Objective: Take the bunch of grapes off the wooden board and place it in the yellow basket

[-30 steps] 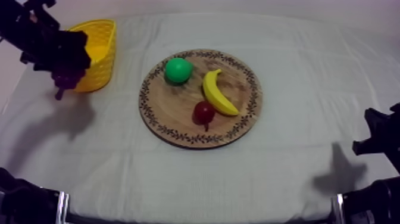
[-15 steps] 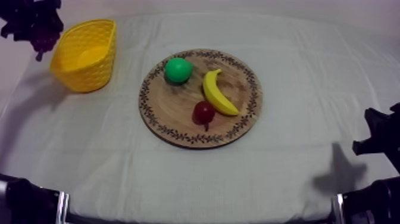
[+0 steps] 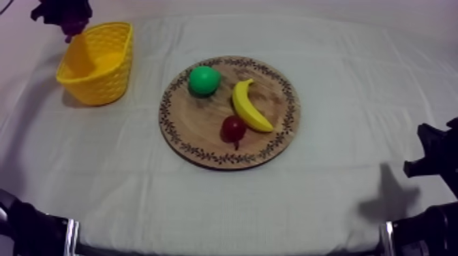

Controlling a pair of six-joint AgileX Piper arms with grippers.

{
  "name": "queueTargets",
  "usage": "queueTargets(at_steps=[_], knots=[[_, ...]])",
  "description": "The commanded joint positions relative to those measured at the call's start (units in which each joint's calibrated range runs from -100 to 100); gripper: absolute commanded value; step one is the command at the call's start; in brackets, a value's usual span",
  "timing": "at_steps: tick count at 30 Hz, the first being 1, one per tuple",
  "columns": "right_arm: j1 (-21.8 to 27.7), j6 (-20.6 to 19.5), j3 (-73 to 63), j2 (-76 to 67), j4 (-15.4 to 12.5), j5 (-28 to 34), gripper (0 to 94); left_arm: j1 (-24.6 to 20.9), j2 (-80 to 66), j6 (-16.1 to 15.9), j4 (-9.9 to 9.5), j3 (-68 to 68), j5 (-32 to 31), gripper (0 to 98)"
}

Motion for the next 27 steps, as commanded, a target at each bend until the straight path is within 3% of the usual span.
queueTargets(at_steps=[1,10,21,27], knots=[[0.0,0.0,0.0,0.0,0.0,0.0,0.3,0.0,7.1,-0.2,0.14,-2.9,-0.1,45.8],[0.0,0.0,0.0,0.0,0.0,0.0,0.3,-0.4,15.9,-1.2,1.27,-3.3,-4.0,45.9],[0.0,0.0,0.0,0.0,0.0,0.0,0.3,-0.7,13.1,-1.4,1.57,3.2,-7.4,46.3],[0.0,0.0,0.0,0.0,0.0,0.0,0.3,-0.4,10.4,-2.6,1.97,5.6,-10.0,61.1]])
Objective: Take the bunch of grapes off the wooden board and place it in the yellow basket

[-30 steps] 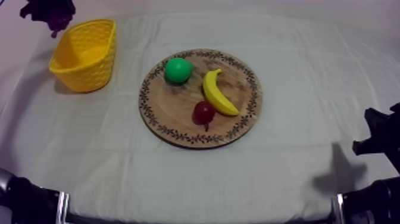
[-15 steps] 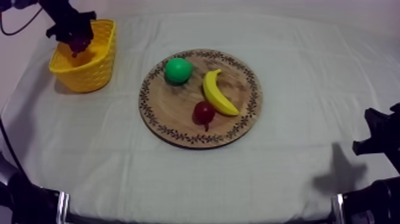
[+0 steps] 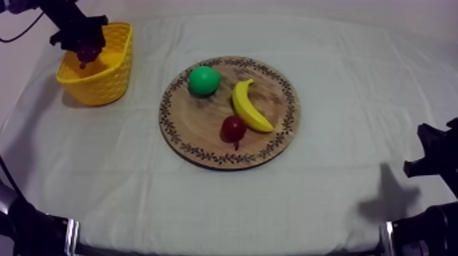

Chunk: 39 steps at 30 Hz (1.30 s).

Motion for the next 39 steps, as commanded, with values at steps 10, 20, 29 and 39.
queueTargets(at_steps=[10,20,29,39], knots=[[0.0,0.0,0.0,0.0,0.0,0.0,0.3,0.5,-3.2,0.6,-0.21,1.9,-3.6,70.1],[0.0,0.0,0.0,0.0,0.0,0.0,0.3,0.7,-4.0,-0.4,0.27,3.2,-6.4,70.4],[0.0,0.0,0.0,0.0,0.0,0.0,0.3,0.3,-7.1,-2.2,1.63,7.4,-8.1,59.0],[0.0,0.0,0.0,0.0,0.0,0.0,0.3,-0.1,-17.6,-3.2,1.79,14.6,-8.5,31.6]])
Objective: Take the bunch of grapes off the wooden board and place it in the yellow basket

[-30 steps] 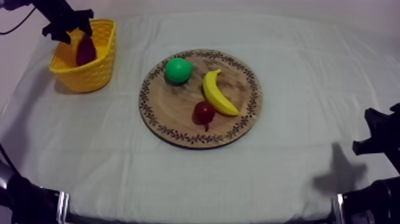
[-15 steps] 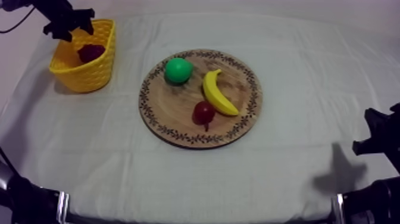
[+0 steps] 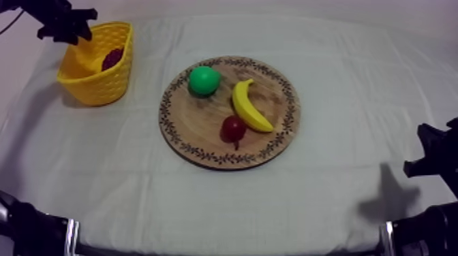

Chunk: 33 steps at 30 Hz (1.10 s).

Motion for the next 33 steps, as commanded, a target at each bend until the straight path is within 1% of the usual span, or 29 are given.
queueTargets(at_steps=[1,5,9,12,18,21,28,33], knots=[[0.0,0.0,0.0,0.0,0.0,0.0,0.3,0.0,-3.3,-0.2,-0.1,1.6,-0.1,30.0],[0.0,0.0,0.0,0.0,0.0,0.0,0.3,0.0,-9.1,-0.9,-0.18,5.7,-0.4,24.9],[0.0,0.0,0.0,0.0,0.0,0.0,0.3,-0.1,-15.3,-1.7,-0.21,11.3,-2.0,21.8],[0.0,0.0,0.0,0.0,0.0,0.0,0.3,-0.4,-20.1,-2.5,-0.21,17.0,-4.2,19.9],[0.0,0.0,0.0,0.0,0.0,0.0,0.3,-0.8,-29.5,-4.2,-0.25,30.6,-10.8,15.9],[0.0,0.0,0.0,0.0,0.0,0.0,0.3,-1.2,-34.0,-4.8,-0.35,36.6,-12.9,14.5],[0.0,0.0,0.0,0.0,0.0,0.0,0.3,-1.8,-45.5,-4.9,-0.54,49.9,-15.6,12.6],[0.0,0.0,0.0,0.0,0.0,0.0,0.3,-2.5,-54.4,-5.0,-0.27,58.2,-16.5,11.4]])
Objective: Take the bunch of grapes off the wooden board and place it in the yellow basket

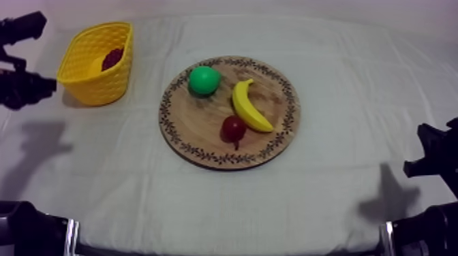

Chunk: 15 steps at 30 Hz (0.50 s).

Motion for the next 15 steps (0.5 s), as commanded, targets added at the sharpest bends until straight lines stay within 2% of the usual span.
queueTargets(at_steps=[1,15], knots=[[0.0,0.0,0.0,0.0,0.0,0.0,0.3,-0.1,-6.2,-0.1,0.14,5.8,-0.1,11.2],[0.0,0.0,0.0,0.0,0.0,0.0,0.3,1.2,-33.1,0.2,-0.08,19.0,1.8,4.9]])
